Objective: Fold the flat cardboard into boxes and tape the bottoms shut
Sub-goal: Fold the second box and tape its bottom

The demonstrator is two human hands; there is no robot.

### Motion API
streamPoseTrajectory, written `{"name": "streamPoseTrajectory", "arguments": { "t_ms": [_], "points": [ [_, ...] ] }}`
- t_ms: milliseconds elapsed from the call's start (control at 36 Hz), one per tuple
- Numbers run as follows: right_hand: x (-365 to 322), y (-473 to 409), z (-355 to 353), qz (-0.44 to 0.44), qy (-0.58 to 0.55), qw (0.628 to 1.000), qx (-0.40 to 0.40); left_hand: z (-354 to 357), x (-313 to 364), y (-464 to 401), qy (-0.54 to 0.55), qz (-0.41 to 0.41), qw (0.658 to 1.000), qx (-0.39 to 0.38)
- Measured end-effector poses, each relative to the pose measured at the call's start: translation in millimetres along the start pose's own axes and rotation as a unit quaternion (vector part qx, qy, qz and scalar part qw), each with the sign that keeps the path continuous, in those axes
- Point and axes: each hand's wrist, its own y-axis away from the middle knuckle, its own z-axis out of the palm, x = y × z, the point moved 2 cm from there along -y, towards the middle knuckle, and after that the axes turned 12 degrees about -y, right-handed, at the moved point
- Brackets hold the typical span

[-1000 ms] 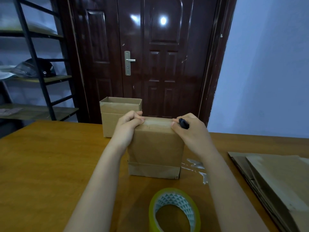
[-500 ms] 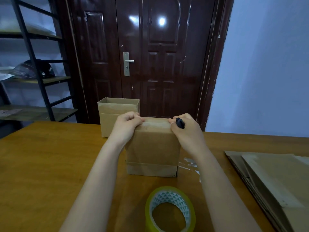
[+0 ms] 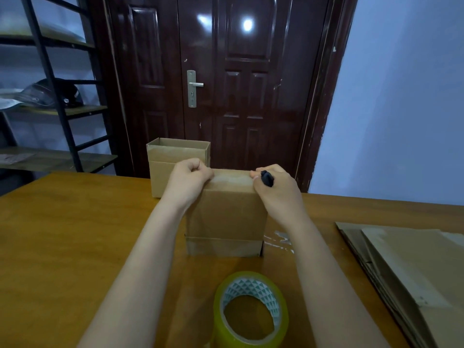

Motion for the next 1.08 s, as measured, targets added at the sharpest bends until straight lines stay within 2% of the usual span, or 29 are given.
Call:
{"name": "streamPoseTrajectory", "arguments": {
  "t_ms": [417, 556, 611, 667, 750, 806, 861, 944, 1083],
  "points": [
    [1, 2, 0, 0.035, -0.019, 0.999, 0.005, -5, 6, 6, 0.001, 0.004, 0.999, -0.034],
    [-9, 2, -1, 0.042, 0.047, 0.998, -0.014, -10, 8, 6, -0.061, -0.001, 0.996, -0.064],
    [-17, 3, -2, 0.044, 0.095, 0.994, -0.032, -13, 11, 5, -0.123, 0.010, 0.990, -0.074],
    [-27, 3, -3, 0.045, 0.164, 0.984, -0.049, -15, 20, 6, -0.267, 0.049, 0.959, -0.084],
    [-42, 2, -3, 0.016, 0.304, 0.949, -0.087, -16, 37, 13, -0.463, 0.105, 0.876, -0.085],
    [-52, 2, -6, -0.003, 0.362, 0.927, -0.100, -17, 48, 20, -0.533, 0.122, 0.830, -0.107],
    [-63, 3, -14, -0.002, 0.357, 0.930, -0.086, -21, 55, 25, -0.562, 0.134, 0.807, -0.122],
    [-76, 9, -26, -0.004, 0.303, 0.952, -0.040, -31, 61, 33, -0.519, 0.141, 0.837, -0.100],
    [-84, 33, -39, -0.065, 0.296, 0.953, -0.015, -48, 60, 65, -0.433, 0.214, 0.875, 0.033]
  ]
}}
